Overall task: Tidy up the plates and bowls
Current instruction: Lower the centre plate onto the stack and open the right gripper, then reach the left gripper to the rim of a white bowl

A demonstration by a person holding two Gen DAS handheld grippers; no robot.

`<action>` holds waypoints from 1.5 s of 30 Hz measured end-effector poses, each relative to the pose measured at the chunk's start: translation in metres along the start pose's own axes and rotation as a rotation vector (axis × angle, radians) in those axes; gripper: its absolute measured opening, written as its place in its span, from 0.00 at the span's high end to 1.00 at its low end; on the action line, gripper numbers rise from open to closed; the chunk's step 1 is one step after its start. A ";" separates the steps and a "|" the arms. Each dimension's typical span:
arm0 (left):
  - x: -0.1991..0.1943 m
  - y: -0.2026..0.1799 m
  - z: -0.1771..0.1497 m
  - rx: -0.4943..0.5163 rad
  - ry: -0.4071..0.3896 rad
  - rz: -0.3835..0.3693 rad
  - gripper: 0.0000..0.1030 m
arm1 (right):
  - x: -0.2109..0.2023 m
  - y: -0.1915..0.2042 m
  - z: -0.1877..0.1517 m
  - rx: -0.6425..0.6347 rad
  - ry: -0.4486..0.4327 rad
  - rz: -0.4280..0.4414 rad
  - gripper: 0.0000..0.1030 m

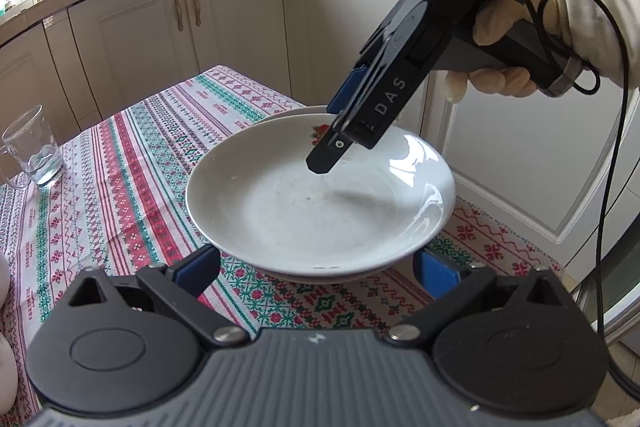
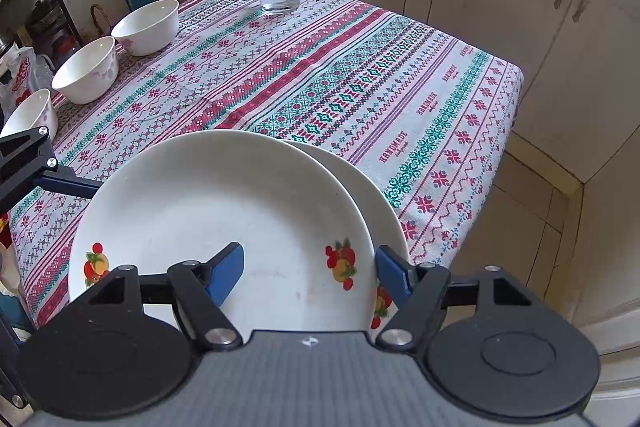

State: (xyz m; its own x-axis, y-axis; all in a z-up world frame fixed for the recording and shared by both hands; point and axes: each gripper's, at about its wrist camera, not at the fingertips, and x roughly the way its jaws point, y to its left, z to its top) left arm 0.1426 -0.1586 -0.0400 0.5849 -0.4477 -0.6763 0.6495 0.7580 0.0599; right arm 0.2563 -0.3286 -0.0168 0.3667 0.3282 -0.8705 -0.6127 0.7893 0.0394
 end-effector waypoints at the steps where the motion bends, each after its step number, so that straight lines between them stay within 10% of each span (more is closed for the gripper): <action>1: 0.001 0.001 0.000 0.000 0.001 -0.002 0.01 | 0.000 0.000 0.000 0.000 -0.001 -0.007 0.22; 22: 0.001 0.000 -0.004 0.037 -0.019 -0.018 0.01 | -0.014 0.008 -0.010 0.034 -0.052 -0.005 0.12; 45: -0.096 0.020 -0.028 -0.017 -0.143 0.120 0.01 | -0.058 0.130 -0.030 0.120 -0.278 -0.226 0.00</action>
State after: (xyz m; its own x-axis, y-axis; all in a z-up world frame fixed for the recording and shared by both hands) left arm 0.0856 -0.0865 0.0055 0.7216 -0.4153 -0.5539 0.5632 0.8175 0.1209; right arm 0.1341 -0.2608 0.0238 0.6690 0.2544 -0.6984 -0.4148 0.9075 -0.0668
